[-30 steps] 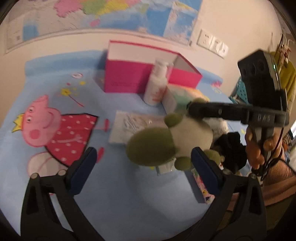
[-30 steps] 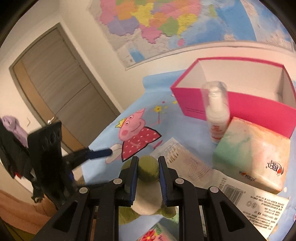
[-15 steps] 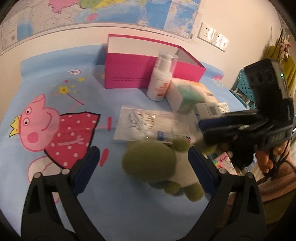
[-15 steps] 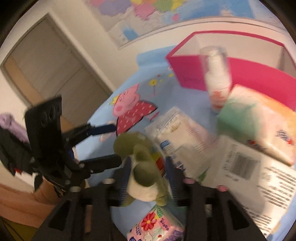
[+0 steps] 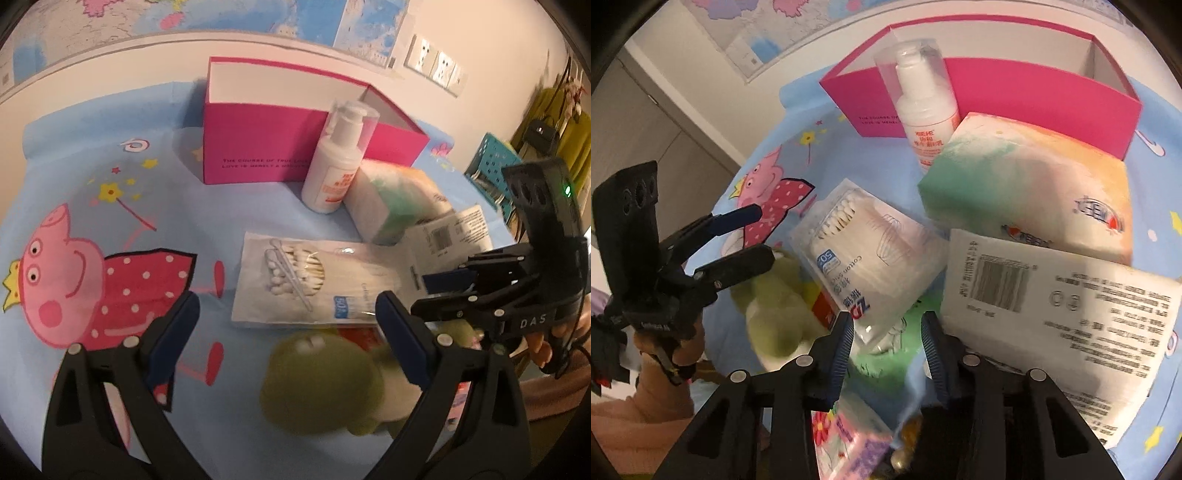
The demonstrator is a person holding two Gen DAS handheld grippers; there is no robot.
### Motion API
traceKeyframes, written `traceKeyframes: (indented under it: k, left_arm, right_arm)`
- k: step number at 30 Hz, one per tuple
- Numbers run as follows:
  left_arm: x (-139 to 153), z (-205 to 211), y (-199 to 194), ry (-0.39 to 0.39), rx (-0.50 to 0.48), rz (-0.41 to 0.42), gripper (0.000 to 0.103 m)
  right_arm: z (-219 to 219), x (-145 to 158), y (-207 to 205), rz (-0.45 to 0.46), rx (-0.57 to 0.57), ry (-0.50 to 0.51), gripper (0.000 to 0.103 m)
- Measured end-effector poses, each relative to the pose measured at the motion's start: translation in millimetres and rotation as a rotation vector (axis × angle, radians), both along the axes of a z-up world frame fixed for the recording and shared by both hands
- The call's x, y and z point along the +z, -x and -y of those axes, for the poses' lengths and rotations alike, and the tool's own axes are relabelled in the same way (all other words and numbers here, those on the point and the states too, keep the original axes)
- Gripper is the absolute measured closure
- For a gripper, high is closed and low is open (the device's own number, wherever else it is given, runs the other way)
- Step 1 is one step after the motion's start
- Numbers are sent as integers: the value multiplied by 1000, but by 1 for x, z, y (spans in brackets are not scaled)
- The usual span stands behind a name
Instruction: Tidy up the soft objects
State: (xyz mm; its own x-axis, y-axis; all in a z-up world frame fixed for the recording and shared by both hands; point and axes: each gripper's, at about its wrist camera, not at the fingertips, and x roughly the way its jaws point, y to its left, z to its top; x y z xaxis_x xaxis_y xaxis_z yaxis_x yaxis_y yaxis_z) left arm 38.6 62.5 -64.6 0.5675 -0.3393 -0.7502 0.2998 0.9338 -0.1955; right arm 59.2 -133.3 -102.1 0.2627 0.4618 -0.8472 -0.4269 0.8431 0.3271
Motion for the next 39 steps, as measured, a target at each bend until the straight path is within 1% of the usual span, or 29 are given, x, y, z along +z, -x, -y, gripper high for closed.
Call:
traceKeyframes:
  k: [2,5,8,9,11,12,13,16,20,23,26,27,28,29,31,32,33,35,36,37,39]
  left_arm:
    - [-4,0,-5,1,-14,-16,7]
    - [-10,-3,-11,17,-26,-53,7]
    - [-17,-5,-14,39,-42,-88,7]
    - [-20,-6,-15,47,-46,-100,7]
    - [-25,-7,-16,61,-43,-111,7]
    - [-26,-8,-16,63,-42,-112,7]
    - [-26,-9,-15,63,-42,-107,7]
    - [-27,-10,-15,83,-52,-114,7]
    - [-27,-17,-13,85,-46,-106,7]
    - [-22,-32,-12,86,19,-66,7]
    - [-20,-47,-17,120,50,-61,7]
    - [-19,-49,-19,115,51,-55,7]
    - [-18,-50,-21,109,49,-49,7]
    - [-18,-49,-23,106,39,-45,7]
    - [-20,-47,-30,123,3,-62,7]
    - [-22,-43,-34,139,-35,-77,7]
    - [-24,-40,-37,137,-53,-86,7]
    - [-28,-33,-44,110,-62,-106,7]
    - [-29,-31,-45,112,-73,-116,7]
    - [-29,-28,-45,105,-82,-108,7]
    - [-29,-26,-44,112,-106,-112,7]
  right_arm:
    - [-5,-3,-5,4,-26,-1,62]
    - [-12,-3,-8,19,-33,-10,60]
    - [-15,-4,-9,41,-50,-17,61]
    - [-17,-4,-8,54,-52,-16,63]
    - [-19,-5,-9,65,-57,-33,72]
    - [-19,-6,-10,67,-59,-38,82]
    - [-17,-7,-12,71,-68,-49,85]
    - [-14,-2,-10,114,-66,-66,89]
    - [-16,7,-3,198,-39,-52,93]
    - [-19,13,-2,254,-20,-24,94]
    - [-18,17,-1,282,-6,-13,95]
    - [-18,19,0,305,-2,1,96]
    - [-20,20,1,323,4,9,98]
    - [-21,20,2,334,7,15,99]
    - [-21,21,3,356,17,39,99]
    - [-21,22,4,363,23,46,99]
    - [-22,20,3,355,28,37,99]
    - [-20,15,-5,278,37,-13,99]
    - [-20,13,-6,277,35,-9,99]
    - [-20,12,-6,284,37,9,99]
    - [-20,12,-6,287,39,6,99]
